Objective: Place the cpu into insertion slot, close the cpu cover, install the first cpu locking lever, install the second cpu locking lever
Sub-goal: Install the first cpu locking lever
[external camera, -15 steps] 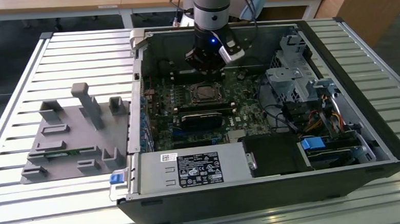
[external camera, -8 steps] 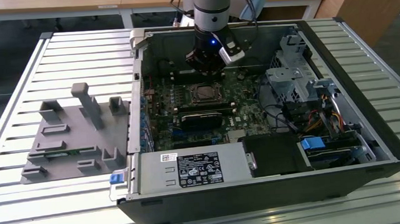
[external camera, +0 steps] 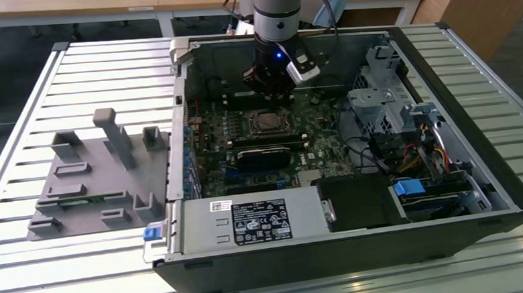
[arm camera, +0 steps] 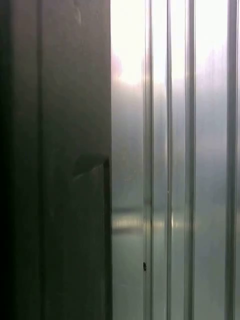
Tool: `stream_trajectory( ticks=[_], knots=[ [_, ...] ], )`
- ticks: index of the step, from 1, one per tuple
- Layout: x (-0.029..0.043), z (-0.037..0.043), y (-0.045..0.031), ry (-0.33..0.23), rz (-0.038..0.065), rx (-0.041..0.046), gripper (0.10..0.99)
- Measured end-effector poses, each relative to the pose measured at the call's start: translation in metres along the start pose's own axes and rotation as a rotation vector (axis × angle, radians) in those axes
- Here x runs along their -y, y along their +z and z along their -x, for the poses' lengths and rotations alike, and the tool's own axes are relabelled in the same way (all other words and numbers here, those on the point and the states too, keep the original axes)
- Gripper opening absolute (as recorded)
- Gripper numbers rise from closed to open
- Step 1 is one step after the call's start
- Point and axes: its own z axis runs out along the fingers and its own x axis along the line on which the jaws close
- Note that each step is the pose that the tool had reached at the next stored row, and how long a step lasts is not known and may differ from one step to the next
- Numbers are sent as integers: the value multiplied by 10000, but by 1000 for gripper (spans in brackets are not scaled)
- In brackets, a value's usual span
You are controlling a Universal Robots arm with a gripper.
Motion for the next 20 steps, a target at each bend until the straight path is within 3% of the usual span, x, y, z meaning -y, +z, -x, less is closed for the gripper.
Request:
stream_trajectory(
  ticks=[4,20],
  knots=[
    [-8,1,11,-2,-87,2,106],
    [-10,2,-12,-3,-87,4,106]
  ],
)
